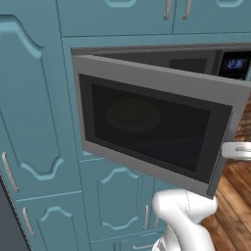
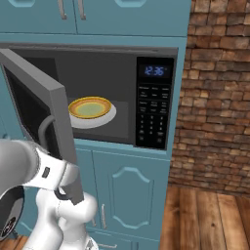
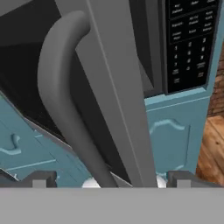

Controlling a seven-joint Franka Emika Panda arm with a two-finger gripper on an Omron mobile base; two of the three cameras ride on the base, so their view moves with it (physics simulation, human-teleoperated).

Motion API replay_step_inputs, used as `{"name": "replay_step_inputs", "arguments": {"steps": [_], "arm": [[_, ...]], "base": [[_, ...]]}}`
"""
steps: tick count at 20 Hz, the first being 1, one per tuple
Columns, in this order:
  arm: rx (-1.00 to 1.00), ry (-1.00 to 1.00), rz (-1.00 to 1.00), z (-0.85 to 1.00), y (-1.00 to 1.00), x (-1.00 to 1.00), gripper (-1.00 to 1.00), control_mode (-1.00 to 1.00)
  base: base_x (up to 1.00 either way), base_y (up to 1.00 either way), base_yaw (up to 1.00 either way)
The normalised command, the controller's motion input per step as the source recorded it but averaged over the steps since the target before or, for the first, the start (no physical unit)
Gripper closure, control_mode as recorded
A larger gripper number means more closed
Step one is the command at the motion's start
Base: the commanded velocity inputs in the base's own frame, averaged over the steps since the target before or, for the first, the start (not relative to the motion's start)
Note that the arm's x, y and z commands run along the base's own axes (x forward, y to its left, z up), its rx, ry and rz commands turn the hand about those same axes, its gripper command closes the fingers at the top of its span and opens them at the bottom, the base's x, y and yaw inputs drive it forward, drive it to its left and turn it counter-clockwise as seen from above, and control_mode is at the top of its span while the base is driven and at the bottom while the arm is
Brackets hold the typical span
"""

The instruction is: Pick the potato from the counter and place it in the microwave. Then turn on the microwave.

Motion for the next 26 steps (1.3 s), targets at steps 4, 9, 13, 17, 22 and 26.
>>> {"name": "replay_step_inputs", "arguments": {"steps": [4, 9, 13, 17, 22, 26], "arm": [[0.0, -0.14, -0.09, 0.14, 0.06, -0.21, -1.0, -1.0], [0.21, 0.01, -0.06, 0.02, -0.27, -0.24, -1.0, -1.0], [0.5, 0.01, 0.01, 0.0, -0.26, -0.17, -1.0, -1.0], [0.5, 0.0, 0.0, 0.0, -0.23, -0.09, -1.0, -1.0], [0.4, 0.09, 0.0, -0.06, -0.12, 0.07, -1.0, -1.0], [0.36, 0.06, 0.0, -0.08, -0.11, 0.14, -1.0, -1.0]], "base": [[0.0, 0.0, 0.0], [0.0, 0.0, 0.0], [0.0, 0.0, 0.0], [0.0, 0.0, 0.0], [0.0, 0.0, 0.0], [0.0, 0.0, 0.0]]}}
